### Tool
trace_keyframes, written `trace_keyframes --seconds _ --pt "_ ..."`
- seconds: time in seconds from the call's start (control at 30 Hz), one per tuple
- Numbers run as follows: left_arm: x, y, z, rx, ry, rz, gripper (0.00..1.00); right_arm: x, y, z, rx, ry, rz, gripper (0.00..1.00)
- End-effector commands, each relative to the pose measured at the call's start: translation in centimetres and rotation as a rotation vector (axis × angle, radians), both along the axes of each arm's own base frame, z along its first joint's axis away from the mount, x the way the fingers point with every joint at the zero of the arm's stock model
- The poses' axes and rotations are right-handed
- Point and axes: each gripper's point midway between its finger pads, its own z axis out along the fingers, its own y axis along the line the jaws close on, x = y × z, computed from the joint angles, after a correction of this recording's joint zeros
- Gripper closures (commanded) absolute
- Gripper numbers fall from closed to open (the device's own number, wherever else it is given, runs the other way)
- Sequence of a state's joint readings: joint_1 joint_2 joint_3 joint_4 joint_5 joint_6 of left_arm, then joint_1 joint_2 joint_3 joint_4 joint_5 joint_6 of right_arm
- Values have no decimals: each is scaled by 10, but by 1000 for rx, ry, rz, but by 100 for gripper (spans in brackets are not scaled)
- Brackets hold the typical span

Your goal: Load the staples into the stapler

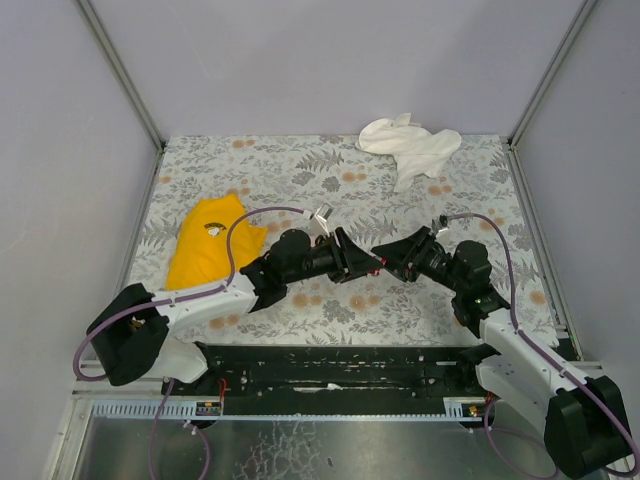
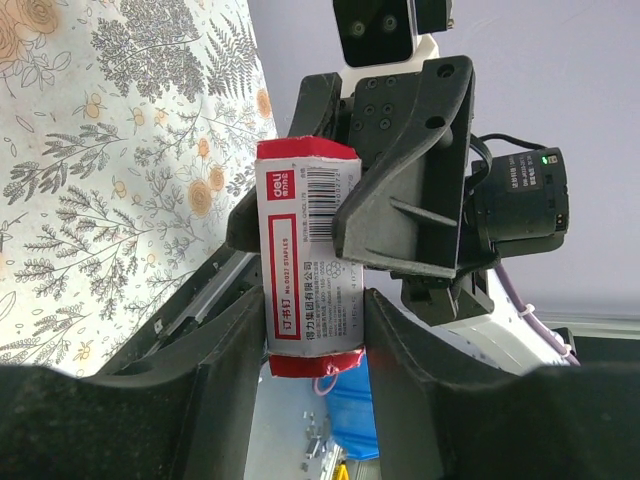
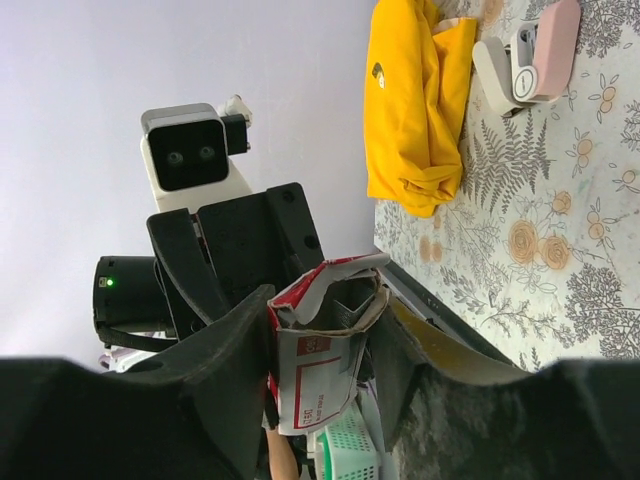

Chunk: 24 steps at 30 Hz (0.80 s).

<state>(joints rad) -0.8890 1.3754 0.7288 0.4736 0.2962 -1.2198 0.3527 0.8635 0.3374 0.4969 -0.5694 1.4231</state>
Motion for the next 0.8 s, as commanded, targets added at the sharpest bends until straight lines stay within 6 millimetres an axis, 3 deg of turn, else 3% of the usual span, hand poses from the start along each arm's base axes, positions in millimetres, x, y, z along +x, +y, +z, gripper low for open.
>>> trace_keyframes --seconds 0.0,0.2,0.43,0.53,0.6,0.77 --pt "4 4 20 -72 -33 29 58 2 1 23 41 -80 -16 53" --pt "6 6 15 -35 -37 37 45 3 1 19 22 -81 -21 55" --pt "13 26 9 59 -75 95 25 6 -2 8 -85 -96 -27 57" --pt "23 50 6 160 -113 156 22 13 -9 -5 -250 -113 -37 57" --pt "33 76 3 240 -136 200 20 14 -17 -20 -385 -104 -27 57" --pt "62 159 17 457 -236 314 16 11 -28 -48 -616 -77 71 57"
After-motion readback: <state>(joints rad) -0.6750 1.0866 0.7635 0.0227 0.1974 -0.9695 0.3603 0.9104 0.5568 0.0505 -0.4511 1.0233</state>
